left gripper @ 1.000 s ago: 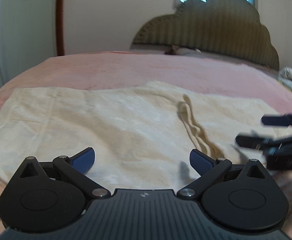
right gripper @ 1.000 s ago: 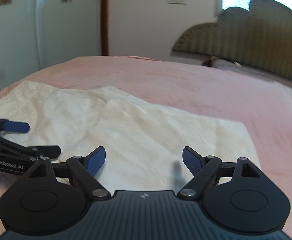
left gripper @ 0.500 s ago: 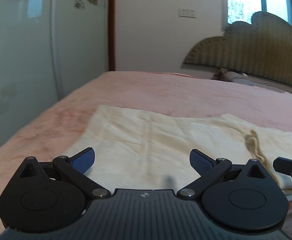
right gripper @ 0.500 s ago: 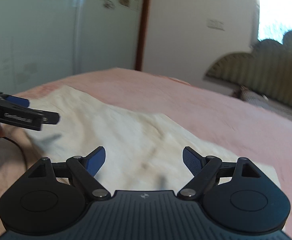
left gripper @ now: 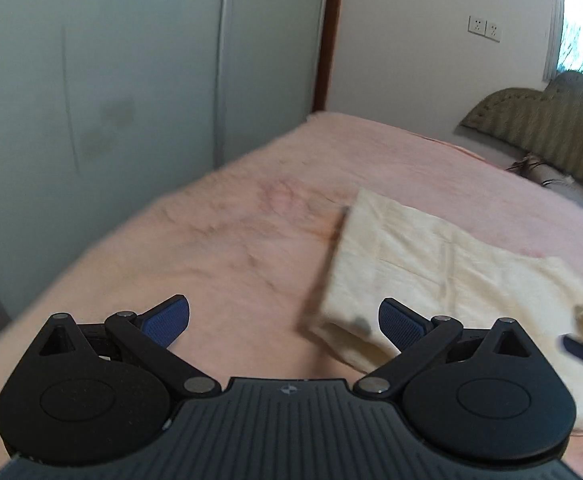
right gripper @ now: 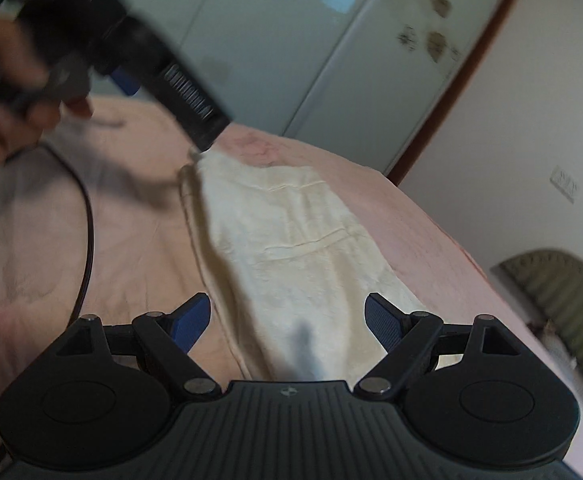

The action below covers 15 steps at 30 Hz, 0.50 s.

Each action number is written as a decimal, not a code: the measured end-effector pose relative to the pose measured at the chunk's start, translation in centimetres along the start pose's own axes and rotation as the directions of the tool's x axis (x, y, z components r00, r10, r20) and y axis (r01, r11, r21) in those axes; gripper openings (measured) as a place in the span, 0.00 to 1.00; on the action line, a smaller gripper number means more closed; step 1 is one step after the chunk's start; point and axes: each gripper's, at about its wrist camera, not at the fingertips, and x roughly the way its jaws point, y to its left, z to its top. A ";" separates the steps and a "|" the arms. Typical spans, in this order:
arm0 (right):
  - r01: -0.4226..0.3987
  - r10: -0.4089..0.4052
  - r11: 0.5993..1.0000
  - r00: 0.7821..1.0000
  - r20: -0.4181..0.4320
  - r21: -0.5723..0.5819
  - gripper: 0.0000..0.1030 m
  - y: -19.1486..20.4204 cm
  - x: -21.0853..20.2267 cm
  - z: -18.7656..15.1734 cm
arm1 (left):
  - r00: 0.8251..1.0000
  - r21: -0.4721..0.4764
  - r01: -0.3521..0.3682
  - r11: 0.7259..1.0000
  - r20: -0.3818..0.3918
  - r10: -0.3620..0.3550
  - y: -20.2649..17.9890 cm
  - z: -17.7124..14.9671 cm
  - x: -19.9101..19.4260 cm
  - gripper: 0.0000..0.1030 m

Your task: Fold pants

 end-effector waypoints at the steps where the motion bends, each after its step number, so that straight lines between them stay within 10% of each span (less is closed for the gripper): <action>1: 0.015 -0.015 0.999 1.000 -0.011 -0.038 0.82 0.7 0.6 0.1 | 0.999 -0.027 0.041 0.999 -0.022 -0.042 0.2 0.1 0.1 1.00; 7: 0.106 -0.107 0.979 0.994 0.006 -0.174 0.82 3.4 3.3 1.0 | 0.955 -0.247 0.216 0.945 -0.149 -0.258 1.8 0.0 2.6 0.99; 13: 0.143 -0.129 0.965 0.989 0.076 -0.219 0.81 4.6 5.2 2.4 | 0.873 -0.544 0.313 0.779 -0.159 -0.462 4.4 -0.3 5.9 0.99; 15: 0.122 -0.109 0.971 0.992 0.070 -0.206 0.55 4.6 5.8 3.0 | 0.851 -0.581 0.341 0.739 -0.144 -0.506 4.6 -0.2 6.5 0.99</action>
